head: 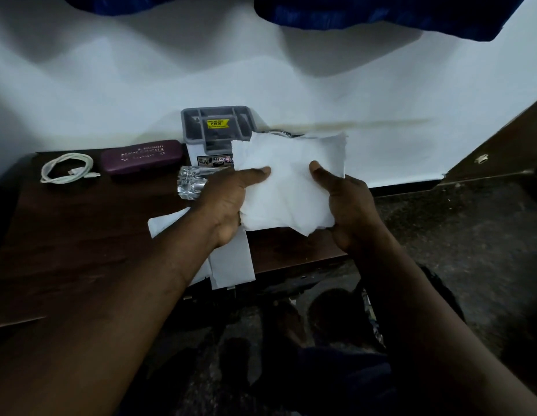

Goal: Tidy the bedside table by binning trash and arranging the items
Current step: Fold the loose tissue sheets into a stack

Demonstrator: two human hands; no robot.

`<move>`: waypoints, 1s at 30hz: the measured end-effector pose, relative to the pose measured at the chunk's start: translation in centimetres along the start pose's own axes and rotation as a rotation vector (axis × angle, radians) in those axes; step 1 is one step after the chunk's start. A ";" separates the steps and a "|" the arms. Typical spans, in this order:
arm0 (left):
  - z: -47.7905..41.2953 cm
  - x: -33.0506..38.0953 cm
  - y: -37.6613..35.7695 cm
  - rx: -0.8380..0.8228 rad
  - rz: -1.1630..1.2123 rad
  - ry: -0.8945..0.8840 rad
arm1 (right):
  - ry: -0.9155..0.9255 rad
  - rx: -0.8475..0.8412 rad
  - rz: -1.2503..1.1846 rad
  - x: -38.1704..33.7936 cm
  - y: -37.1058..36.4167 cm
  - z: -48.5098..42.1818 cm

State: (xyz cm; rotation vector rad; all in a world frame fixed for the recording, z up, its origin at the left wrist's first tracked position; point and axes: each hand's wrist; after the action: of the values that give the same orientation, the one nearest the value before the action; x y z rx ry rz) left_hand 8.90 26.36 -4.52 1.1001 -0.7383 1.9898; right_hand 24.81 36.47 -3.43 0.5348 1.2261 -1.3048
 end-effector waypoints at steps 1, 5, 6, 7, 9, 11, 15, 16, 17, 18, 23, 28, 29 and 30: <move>0.0 0.0 0.0 0.025 -0.011 -0.004 | -0.005 -0.008 0.004 0.0 0.0 0.1; 0.0 0.2 0.2 0.089 -0.028 -0.051 | 0.004 -0.058 0.029 0.2 -0.1 0.1; 0.0 0.3 0.2 0.095 -0.026 -0.054 | 0.015 -0.052 0.052 0.2 -0.1 0.0; 0.1 0.4 0.2 0.092 -0.019 -0.050 | 0.024 -0.040 0.072 0.3 0.0 -0.1; 0.3 0.6 0.3 0.068 0.015 -0.035 | 0.039 -0.027 0.086 0.6 0.0 -0.3; 0.5 0.7 0.2 0.060 0.072 -0.037 | 0.044 -0.036 0.058 0.7 0.0 -0.3; 0.6 1.0 0.2 0.141 0.115 -0.030 | 0.032 -0.063 0.049 0.5 0.0 -0.3; 0.6 1.1 0.2 0.154 0.096 -0.025 | 0.030 -0.075 0.055 0.5 -0.1 -0.2; 0.6 1.1 0.2 0.167 0.072 -0.021 | 0.027 -0.091 0.053 0.4 -0.2 -0.1; 0.6 1.1 0.3 0.174 0.049 -0.022 | 0.025 -0.110 0.050 0.4 -0.3 0.1; 0.6 1.3 0.4 0.108 0.084 -0.054 | 0.026 -0.115 0.094 0.1 -0.5 0.2; 0.2 1.1 0.6 0.177 0.074 -0.043 | 0.011 -0.071 0.070 -0.2 -0.3 0.1; 0.0 0.9 0.6 0.208 0.049 -0.068 | 0.009 -0.063 0.059 -0.2 -0.2 0.1; -0.2 0.9 0.5 0.227 0.005 -0.099 | 0.006 -0.058 0.044 -0.2 -0.2 0.2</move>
State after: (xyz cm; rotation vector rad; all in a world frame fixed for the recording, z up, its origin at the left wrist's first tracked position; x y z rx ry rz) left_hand 8.08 26.48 -3.88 1.3377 -0.5754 2.0737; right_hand 24.70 36.38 -3.09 0.5221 1.2467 -1.2281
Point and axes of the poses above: each hand's wrist, its own z-axis away from the middle knuckle, its own y-axis out of the back of the hand, x = y × z, and after that the axes turned 14 degrees about -z, right-handed
